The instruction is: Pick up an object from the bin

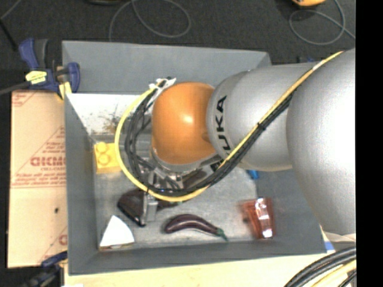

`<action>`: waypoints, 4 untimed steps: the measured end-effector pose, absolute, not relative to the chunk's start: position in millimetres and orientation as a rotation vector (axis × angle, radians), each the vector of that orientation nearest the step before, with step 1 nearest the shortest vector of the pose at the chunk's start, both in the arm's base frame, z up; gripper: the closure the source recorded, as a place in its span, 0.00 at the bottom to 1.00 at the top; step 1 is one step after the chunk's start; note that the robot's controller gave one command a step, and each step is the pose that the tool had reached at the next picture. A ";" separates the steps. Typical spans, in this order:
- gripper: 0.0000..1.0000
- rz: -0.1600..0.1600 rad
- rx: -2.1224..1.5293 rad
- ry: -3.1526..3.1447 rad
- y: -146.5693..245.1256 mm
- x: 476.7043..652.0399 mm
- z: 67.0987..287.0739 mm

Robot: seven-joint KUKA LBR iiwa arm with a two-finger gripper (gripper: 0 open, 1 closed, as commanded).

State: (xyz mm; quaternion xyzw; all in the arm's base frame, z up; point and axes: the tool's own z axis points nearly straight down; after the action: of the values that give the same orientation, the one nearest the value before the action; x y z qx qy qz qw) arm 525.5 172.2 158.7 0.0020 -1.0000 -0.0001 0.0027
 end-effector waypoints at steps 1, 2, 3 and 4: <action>0.00 -0.003 0.000 -3.144 171.4 527.2 163.4; 0.00 -0.003 0.084 -3.147 158.8 526.5 118.2; 1.00 -0.003 0.598 -3.089 146.2 534.6 71.6; 1.00 -0.003 0.596 -3.089 146.1 534.6 71.6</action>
Offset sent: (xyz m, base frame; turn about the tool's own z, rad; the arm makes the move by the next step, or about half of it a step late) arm -0.0039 -0.0251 -0.0836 -0.0894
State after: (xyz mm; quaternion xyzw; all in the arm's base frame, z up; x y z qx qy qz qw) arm 534.6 146.1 71.6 0.1894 -0.9819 -0.0011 -0.0021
